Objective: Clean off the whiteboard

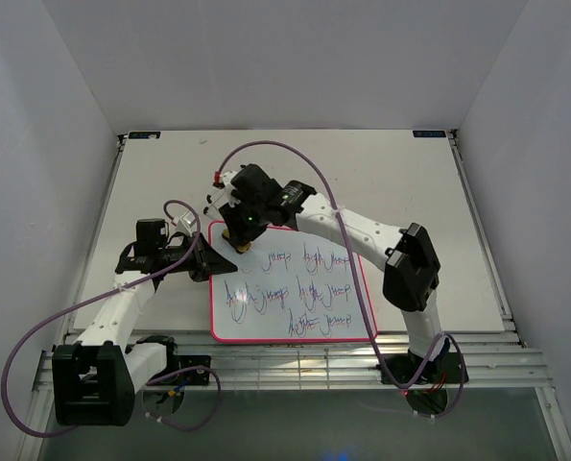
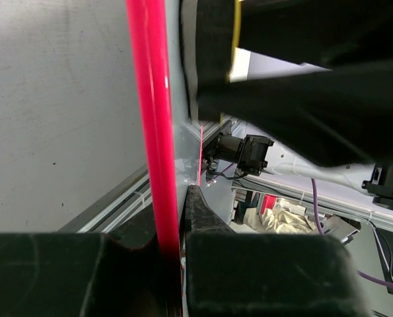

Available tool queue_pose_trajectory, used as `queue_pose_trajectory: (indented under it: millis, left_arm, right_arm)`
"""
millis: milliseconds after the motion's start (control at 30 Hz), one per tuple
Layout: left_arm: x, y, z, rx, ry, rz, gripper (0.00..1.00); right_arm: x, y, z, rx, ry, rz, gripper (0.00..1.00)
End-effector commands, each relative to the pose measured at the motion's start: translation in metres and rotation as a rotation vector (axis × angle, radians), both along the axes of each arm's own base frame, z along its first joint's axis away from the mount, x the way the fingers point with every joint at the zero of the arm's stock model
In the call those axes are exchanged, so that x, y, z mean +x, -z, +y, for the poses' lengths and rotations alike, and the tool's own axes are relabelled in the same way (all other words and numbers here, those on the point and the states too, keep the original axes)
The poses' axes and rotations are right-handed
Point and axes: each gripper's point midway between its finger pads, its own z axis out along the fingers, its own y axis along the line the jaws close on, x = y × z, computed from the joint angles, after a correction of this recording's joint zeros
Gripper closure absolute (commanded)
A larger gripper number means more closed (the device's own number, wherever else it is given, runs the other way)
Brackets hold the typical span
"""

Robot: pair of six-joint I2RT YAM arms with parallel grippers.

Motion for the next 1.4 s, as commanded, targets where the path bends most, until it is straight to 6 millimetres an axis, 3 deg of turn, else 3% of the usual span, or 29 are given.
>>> queue_pose_trajectory:
  millis: [0, 33, 133, 267, 367, 400, 533, 700, 800, 867, 1000, 1133, 1167, 1367]
  left_arm:
    - [0.017, -0.013, 0.002, 0.069, 0.03, -0.24, 1.0]
    - [0.017, -0.013, 0.002, 0.067, 0.033, -0.244, 1.0]
    - [0.017, -0.013, 0.002, 0.066, 0.034, -0.244, 1.0]
    - [0.017, -0.014, 0.002, 0.066, 0.032, -0.244, 1.0]
    - [0.017, -0.013, 0.002, 0.07, 0.029, -0.244, 1.0]
    - [0.017, -0.014, 0.002, 0.069, 0.029, -0.244, 1.0]
    - [0.018, -0.014, 0.003, 0.074, 0.022, -0.251, 1.0]
    - [0.018, -0.013, 0.003, 0.072, 0.023, -0.245, 1.0]
    - [0.018, -0.013, 0.003, 0.076, 0.02, -0.245, 1.0]
    - [0.019, -0.013, 0.003, 0.076, 0.018, -0.244, 1.0]
    - [0.019, -0.012, 0.004, 0.077, 0.015, -0.241, 1.0]
    - [0.02, -0.013, 0.004, 0.082, 0.007, -0.247, 1.0]
    - [0.019, -0.013, 0.004, 0.083, 0.008, -0.246, 1.0]
    - [0.021, -0.012, 0.006, 0.095, -0.007, -0.245, 1.0]
  right_arm:
    - [-0.028, 0.001, 0.047, 0.037, -0.142, 0.058, 0.65]
    - [-0.026, 0.001, 0.058, 0.047, -0.157, 0.063, 0.65]
    - [-0.03, 0.013, 0.062, 0.018, -0.167, 0.069, 0.65]
    - [-0.022, 0.028, 0.041, -0.049, -0.117, 0.045, 0.65]
    - [-0.015, 0.044, 0.01, -0.121, -0.063, 0.035, 0.65]
    - [-0.013, 0.059, -0.009, -0.166, -0.031, 0.056, 0.65]
    - [0.002, 0.065, -0.043, -0.19, 0.062, 0.056, 0.65]
    - [0.008, 0.062, -0.045, -0.187, 0.084, 0.05, 0.65]
    - [-0.012, 0.049, -0.019, -0.096, -0.009, 0.066, 0.65]
    - [-0.039, 0.041, -0.002, -0.058, -0.1, 0.082, 0.65]
    - [-0.072, 0.033, 0.004, -0.017, -0.163, 0.073, 0.65]
    - [-0.089, 0.05, -0.02, -0.052, -0.141, 0.091, 0.65]
    - [-0.093, 0.066, -0.035, -0.096, -0.128, 0.104, 0.65]
    - [-0.102, 0.079, -0.086, -0.186, -0.05, 0.084, 0.65]
